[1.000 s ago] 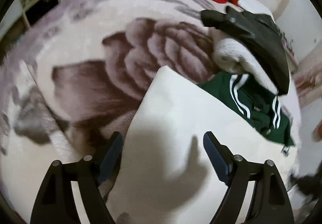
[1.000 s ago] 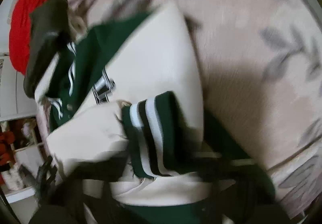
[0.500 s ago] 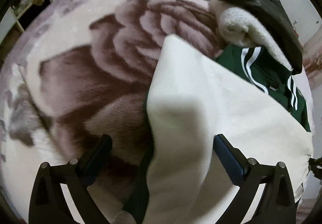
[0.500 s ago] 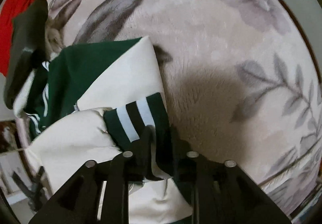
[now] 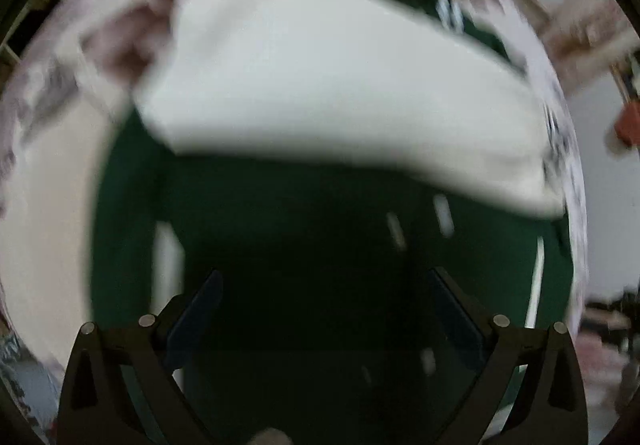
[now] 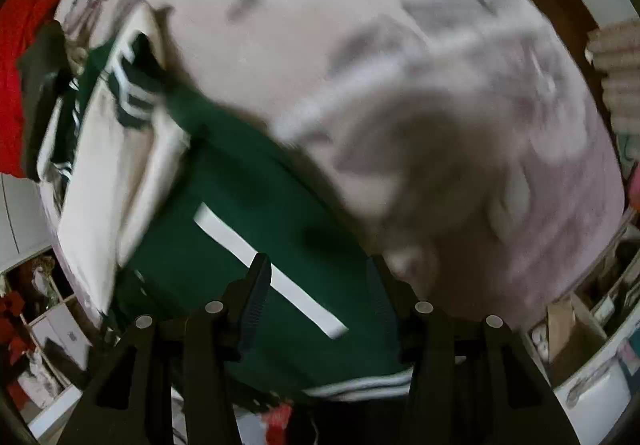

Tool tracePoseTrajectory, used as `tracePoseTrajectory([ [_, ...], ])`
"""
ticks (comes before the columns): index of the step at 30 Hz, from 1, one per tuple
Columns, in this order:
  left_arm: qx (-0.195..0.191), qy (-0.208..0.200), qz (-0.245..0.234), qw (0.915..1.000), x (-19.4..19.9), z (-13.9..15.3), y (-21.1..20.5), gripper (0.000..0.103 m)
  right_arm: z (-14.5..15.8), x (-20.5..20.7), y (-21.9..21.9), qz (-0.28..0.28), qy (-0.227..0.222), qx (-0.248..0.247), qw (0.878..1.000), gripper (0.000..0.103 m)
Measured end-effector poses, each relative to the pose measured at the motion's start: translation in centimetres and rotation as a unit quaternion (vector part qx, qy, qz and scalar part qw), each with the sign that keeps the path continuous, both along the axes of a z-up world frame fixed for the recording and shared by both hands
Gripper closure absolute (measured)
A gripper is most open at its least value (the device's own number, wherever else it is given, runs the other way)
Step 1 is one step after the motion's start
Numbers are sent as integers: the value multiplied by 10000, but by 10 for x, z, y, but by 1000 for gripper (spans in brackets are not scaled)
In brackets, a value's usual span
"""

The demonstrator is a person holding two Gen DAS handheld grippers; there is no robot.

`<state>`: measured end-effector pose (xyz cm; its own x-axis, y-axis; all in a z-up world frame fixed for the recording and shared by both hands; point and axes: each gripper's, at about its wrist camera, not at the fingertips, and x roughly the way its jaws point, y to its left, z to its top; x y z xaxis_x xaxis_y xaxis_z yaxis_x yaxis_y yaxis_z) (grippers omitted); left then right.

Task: Fold large clothes

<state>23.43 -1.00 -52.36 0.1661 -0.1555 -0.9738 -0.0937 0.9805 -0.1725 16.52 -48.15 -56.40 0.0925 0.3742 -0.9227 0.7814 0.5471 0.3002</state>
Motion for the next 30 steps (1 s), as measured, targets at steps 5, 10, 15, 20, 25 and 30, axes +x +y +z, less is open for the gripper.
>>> tracePoseTrajectory([
  [5,29,317,43,9995,-56,-18,-58,1,-23,-3,-13,529,-185,273,9981,51],
  [10,487,511,222,9973,-83,-44,-103,13,-31,14,-38,936,-564,837,9905,51],
  [15,678,159,918,9933,-97,-55,-116,91,-46,32,-57,1557,-630,1070,9800,51],
  [20,782,-107,1155,9902,-104,-34,-100,95,-58,55,-79,1603,-798,1363,9743,51],
  [25,1088,-163,1093,9879,-100,-36,-107,94,-58,105,-64,1766,-1243,1428,9659,51],
  [30,1465,279,1439,9783,-90,-29,-121,82,-67,172,-19,2577,-1359,1383,9466,47],
])
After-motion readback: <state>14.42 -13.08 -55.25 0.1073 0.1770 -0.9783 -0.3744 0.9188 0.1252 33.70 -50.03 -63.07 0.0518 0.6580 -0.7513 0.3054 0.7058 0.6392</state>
